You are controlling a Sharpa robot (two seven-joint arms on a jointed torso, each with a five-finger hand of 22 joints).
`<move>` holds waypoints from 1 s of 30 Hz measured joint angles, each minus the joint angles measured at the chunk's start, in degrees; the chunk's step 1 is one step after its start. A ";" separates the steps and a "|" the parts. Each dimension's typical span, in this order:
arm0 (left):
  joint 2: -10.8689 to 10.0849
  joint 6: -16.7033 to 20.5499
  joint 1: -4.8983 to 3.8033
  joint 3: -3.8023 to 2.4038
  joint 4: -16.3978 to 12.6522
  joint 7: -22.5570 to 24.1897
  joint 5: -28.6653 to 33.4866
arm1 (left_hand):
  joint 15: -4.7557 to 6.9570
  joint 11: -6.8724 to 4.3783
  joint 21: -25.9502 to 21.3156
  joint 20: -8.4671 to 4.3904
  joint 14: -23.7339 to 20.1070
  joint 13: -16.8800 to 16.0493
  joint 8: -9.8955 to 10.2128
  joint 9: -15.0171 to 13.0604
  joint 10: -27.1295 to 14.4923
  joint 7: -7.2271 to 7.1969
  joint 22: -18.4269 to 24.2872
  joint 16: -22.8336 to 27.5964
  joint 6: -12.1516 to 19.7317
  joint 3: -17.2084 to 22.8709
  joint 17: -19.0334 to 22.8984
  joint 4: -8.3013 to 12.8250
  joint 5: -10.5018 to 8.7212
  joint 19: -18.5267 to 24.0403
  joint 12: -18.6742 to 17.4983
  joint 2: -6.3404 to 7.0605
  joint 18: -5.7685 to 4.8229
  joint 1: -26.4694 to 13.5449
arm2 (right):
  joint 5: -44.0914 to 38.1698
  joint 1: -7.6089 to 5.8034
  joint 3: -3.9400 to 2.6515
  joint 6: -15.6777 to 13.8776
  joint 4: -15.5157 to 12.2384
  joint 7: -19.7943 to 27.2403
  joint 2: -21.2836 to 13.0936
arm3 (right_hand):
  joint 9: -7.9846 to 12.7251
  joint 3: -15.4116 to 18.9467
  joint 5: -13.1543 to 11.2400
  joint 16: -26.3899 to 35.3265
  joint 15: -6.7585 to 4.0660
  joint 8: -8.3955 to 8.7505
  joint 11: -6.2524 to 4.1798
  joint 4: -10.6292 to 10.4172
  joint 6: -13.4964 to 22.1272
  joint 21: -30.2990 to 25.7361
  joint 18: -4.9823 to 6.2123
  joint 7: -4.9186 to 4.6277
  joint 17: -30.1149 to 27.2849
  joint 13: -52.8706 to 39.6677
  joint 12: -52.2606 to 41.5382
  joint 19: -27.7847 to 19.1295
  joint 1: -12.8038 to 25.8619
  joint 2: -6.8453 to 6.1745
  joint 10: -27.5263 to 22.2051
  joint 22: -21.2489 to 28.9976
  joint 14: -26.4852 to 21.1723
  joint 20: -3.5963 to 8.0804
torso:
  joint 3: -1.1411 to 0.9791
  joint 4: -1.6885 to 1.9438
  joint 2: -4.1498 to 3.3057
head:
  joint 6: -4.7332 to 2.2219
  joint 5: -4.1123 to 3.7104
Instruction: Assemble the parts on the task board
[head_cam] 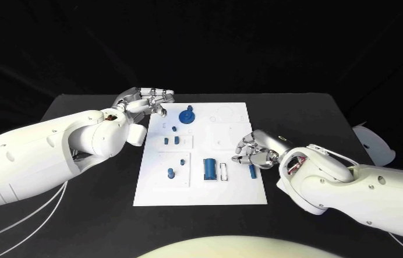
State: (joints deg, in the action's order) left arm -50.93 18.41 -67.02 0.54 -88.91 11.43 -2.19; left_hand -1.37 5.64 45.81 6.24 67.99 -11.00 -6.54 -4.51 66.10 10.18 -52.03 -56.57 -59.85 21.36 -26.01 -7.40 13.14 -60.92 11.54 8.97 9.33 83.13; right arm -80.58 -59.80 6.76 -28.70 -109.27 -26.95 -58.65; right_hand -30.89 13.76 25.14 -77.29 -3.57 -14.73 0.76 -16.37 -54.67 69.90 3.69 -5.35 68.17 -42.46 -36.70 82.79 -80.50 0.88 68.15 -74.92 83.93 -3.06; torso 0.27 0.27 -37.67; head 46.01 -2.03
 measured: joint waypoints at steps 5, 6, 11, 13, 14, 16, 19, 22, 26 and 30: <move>0.03 0.00 0.00 0.05 0.07 -0.01 0.00 | 0.00 0.00 0.00 0.00 0.00 0.00 0.00 0.00 0.00 0.00 0.00 0.00 0.00 0.00 0.00 0.00 0.00 0.00 0.00 0.00 0.00 0.00 | 1.17 -0.16 0.10 0.32 -0.16 1.81 -3.18 | 3.12 1.11 -3.18 2.71 0.00 3.30 0.00 0.00 -3.19 -3.72 0.28 -0.06 -3.09 3.36 3.28 -0.94 -2.17 -0.62 1.76 0.00 0.00 -0.12 | -0.03 -0.29 0.12 | -0.09 -0.54; 0.04 0.00 0.00 0.08 0.09 -0.02 0.00 | 0.00 0.00 0.00 0.00 0.00 0.00 0.00 0.00 0.00 0.00 0.00 0.00 0.00 0.00 0.00 0.00 0.00 0.00 0.00 0.00 0.00 0.00 | 1.08 -0.16 0.16 0.52 -0.16 2.01 -3.70 | 3.39 1.48 -3.19 2.52 0.00 3.51 -0.08 -0.04 -3.45 -3.63 0.28 0.19 -2.53 2.82 2.29 -0.93 -2.17 -0.61 2.76 0.00 0.00 -0.12 | -0.04 -0.33 0.15 | -0.09 -0.64; 0.08 0.00 0.00 0.16 0.23 -0.04 0.00 | 0.00 0.00 0.00 0.00 0.00 -0.01 0.00 0.00 0.00 0.00 0.00 0.00 0.00 0.00 0.00 0.00 0.00 0.00 0.00 0.00 0.00 0.00 | -0.10 0.11 0.36 1.47 0.05 2.12 -4.90 | 4.23 2.99 -3.19 0.15 -0.01 3.89 -0.30 -0.16 -4.48 -1.67 0.28 0.43 1.24 -8.02 -10.28 -0.03 -0.99 -1.75 6.73 0.01 -0.01 0.05 | -0.09 -0.49 0.22 | -0.05 -1.13; 0.11 0.00 0.00 0.19 0.25 -0.05 0.00 | 0.00 0.00 0.00 0.00 0.00 -0.05 0.00 0.00 0.00 0.00 0.08 0.00 0.00 0.00 0.00 0.00 0.00 0.00 0.00 0.00 0.00 0.00 | -0.75 0.41 0.43 1.76 0.10 1.93 -5.18 | 4.47 2.99 -3.19 -0.20 -0.01 3.89 -0.26 -0.16 -4.95 -0.99 0.28 0.49 1.87 -11.03 -13.60 0.41 -0.46 -1.48 7.19 0.01 -0.01 0.37 | -0.12 -0.56 0.24 | 0.03 -1.17; 0.15 0.00 0.00 0.20 0.25 -0.06 0.00 | 0.00 0.00 0.00 0.00 0.00 -0.05 0.00 0.00 0.00 0.00 0.08 0.00 0.00 0.00 -0.01 0.00 0.00 0.00 0.00 0.00 0.00 0.00 | -1.18 0.66 0.48 1.89 0.11 1.76 -5.31 | 4.56 3.30 -2.83 -0.56 -0.01 3.89 -0.19 -0.16 -5.31 -0.37 0.28 0.61 2.36 -13.19 -16.00 0.76 -0.32 -1.34 7.68 0.01 -0.01 0.28 | -0.15 -0.57 0.24 | 0.07 -1.19; 0.19 0.00 0.00 0.21 0.26 -0.07 0.00 | 0.00 0.00 0.00 0.00 0.00 -0.05 0.00 0.00 0.00 0.00 0.08 0.00 0.00 0.00 -0.01 0.00 0.00 0.00 0.00 0.00 0.00 0.00 | -1.78 0.98 0.53 2.03 0.11 1.38 -5.40 | 4.57 3.30 -2.36 -0.68 -0.01 3.89 -0.37 -0.16 -5.93 0.14 0.28 0.65 2.84 -15.81 -18.87 0.84 -0.10 -1.13 8.34 0.01 -0.01 0.20 | -0.18 -0.60 0.24 | 0.13 -1.25; 0.20 -0.01 0.00 0.24 0.28 -0.08 0.00 | 0.00 0.00 0.00 0.00 0.00 -0.05 0.00 0.00 0.00 0.00 0.08 0.00 0.00 0.00 -0.01 0.00 0.00 0.00 0.00 0.00 0.00 0.00 | -2.72 1.36 0.55 2.08 0.13 0.64 -5.36 | 4.57 3.30 -2.03 -0.96 -0.01 3.89 -0.42 -0.16 -6.40 0.32 0.28 0.91 3.17 -16.57 -21.80 1.04 0.20 -0.82 8.90 0.01 -0.01 0.40 | -0.18 -0.58 0.24 | 0.25 -1.35; 0.21 -0.01 0.00 0.26 0.29 -0.10 0.00 | 0.00 0.16 0.00 0.00 0.00 -0.05 0.00 0.00 -0.16 0.00 0.08 0.00 0.00 0.00 -0.01 0.00 0.00 0.00 0.00 0.00 0.00 0.00 | -3.53 1.63 0.57 2.08 0.14 -0.14 -5.17 | 4.57 3.46 -1.71 -1.06 -0.01 3.89 -0.48 -0.32 -6.86 0.46 0.28 0.97 3.48 -18.22 -23.36 1.04 0.75 -0.76 9.07 0.01 -0.01 0.40 | -0.16 -0.57 0.24 | 0.30 -1.40; 0.22 -0.01 0.00 0.26 0.30 -0.11 0.00 | 0.00 0.21 0.00 0.00 0.00 -0.05 0.00 0.00 -0.22 0.00 0.08 0.00 0.00 0.00 -0.01 0.00 0.00 0.00 0.00 0.00 0.00 0.00 | -4.40 1.84 0.59 2.07 0.23 -1.09 -4.95 | 4.57 3.62 -1.47 -2.13 -0.01 3.44 -0.50 -0.16 -7.28 1.97 0.28 1.34 4.83 -19.07 -25.48 1.04 0.98 -0.49 9.47 0.01 -0.01 0.40 | -0.15 -0.53 0.23 | 0.37 -1.46; 0.21 -0.01 0.00 0.28 0.30 -0.13 0.00 | -0.01 0.21 0.00 0.00 0.00 -0.05 0.00 0.00 -0.22 0.00 0.08 0.00 0.00 0.00 -0.01 0.00 0.00 0.00 0.00 0.00 -0.01 0.00 | -5.33 2.02 0.60 2.21 0.50 -2.14 -4.67 | 4.45 3.78 -1.16 -4.94 -0.27 3.00 0.44 -0.32 -8.00 5.52 -0.58 1.69 6.76 -19.07 -29.41 1.26 1.73 -0.24 10.42 0.02 0.18 0.61 | -0.09 -0.51 0.22 | 0.46 -1.48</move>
State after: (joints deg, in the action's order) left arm -50.72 18.40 -67.01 0.82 -88.60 11.30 -2.19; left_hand -1.37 5.86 45.81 6.24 67.98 -11.05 -6.54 -4.51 65.89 10.18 -51.95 -56.57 -59.85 21.36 -26.02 -7.40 13.14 -60.92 11.54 8.97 9.32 83.14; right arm -85.91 -57.78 7.36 -26.48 -108.77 -29.08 -63.32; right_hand -26.44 17.55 23.98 -82.22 -3.83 -11.73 1.21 -16.69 -62.67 75.41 3.11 -3.66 74.92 -61.53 -66.11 84.04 -78.77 0.64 78.57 -74.90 84.11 -2.44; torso 0.19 -0.24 -37.45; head 46.46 -3.51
